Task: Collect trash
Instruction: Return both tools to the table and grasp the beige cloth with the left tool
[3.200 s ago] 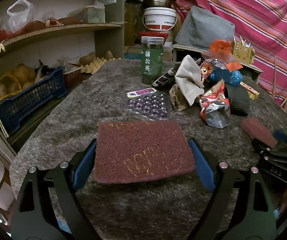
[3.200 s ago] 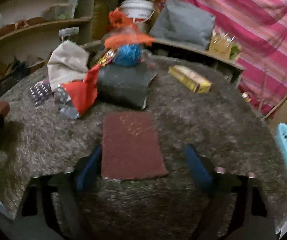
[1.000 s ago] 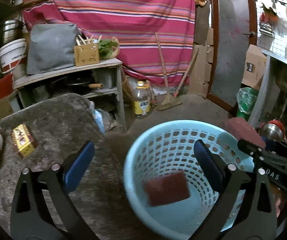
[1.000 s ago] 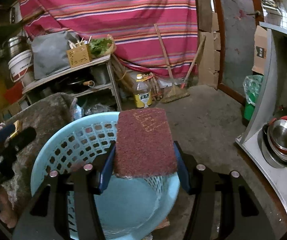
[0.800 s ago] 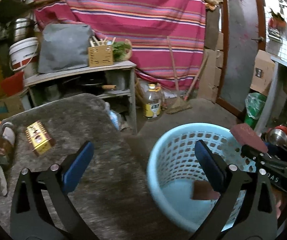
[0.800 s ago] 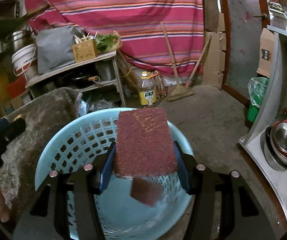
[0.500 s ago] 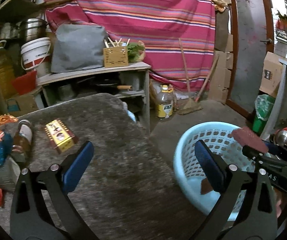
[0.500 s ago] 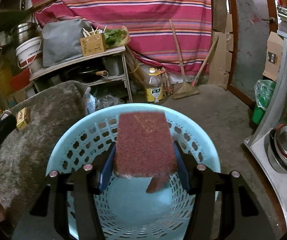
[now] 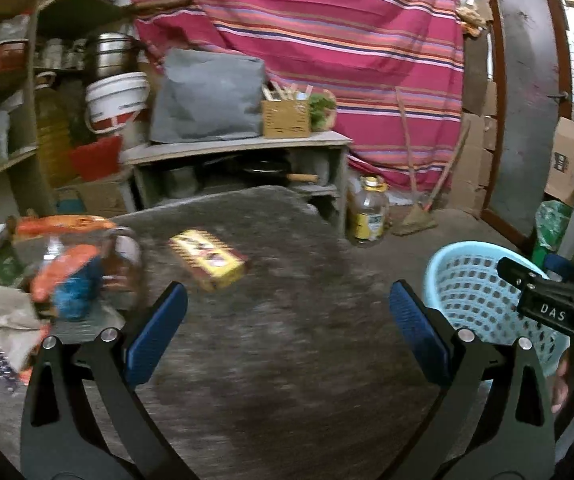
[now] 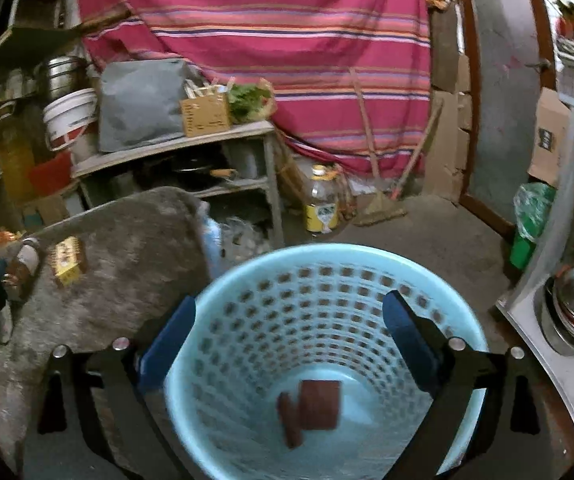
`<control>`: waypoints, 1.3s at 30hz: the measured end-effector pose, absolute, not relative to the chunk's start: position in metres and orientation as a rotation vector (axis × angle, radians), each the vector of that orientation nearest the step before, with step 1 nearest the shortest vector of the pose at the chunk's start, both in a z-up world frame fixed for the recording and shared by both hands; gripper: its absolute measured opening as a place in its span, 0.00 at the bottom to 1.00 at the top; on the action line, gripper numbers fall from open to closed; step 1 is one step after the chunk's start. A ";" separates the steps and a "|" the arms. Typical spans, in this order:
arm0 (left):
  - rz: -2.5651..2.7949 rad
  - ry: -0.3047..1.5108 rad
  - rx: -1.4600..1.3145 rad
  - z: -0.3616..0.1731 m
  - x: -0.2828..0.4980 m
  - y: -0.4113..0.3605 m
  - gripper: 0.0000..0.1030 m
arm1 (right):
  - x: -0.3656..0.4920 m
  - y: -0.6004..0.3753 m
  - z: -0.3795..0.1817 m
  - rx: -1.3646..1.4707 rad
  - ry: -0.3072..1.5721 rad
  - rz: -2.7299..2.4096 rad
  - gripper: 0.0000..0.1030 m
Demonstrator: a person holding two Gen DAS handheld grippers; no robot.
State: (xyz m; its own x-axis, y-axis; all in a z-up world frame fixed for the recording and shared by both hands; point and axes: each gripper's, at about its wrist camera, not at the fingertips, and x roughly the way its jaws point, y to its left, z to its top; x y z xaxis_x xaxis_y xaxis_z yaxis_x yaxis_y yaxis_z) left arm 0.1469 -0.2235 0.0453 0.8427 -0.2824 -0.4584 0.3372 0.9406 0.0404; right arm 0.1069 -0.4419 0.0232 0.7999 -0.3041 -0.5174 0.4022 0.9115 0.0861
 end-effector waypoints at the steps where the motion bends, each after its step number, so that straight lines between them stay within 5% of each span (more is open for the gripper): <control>1: -0.317 0.462 0.119 0.047 0.147 -0.214 0.95 | 0.112 -0.430 0.025 0.189 0.515 -0.364 0.90; 20: 0.019 0.540 0.065 0.028 0.199 0.000 0.95 | 0.177 -0.291 0.017 0.097 0.530 -0.151 0.96; 35: 0.067 0.613 0.016 0.005 0.217 0.072 0.94 | 0.212 -0.224 0.005 0.023 0.587 -0.145 0.96; 39: 0.016 0.632 -0.005 0.002 0.224 0.070 0.87 | 0.210 -0.229 0.005 0.069 0.605 -0.140 0.97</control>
State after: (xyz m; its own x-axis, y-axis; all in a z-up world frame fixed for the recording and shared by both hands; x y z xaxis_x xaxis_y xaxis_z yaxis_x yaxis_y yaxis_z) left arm 0.2241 0.0703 0.0019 0.8070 0.0134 -0.5904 -0.0163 0.9999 0.0005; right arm 0.2105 -0.2292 0.0047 0.8132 -0.1104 -0.5714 0.1510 0.9882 0.0239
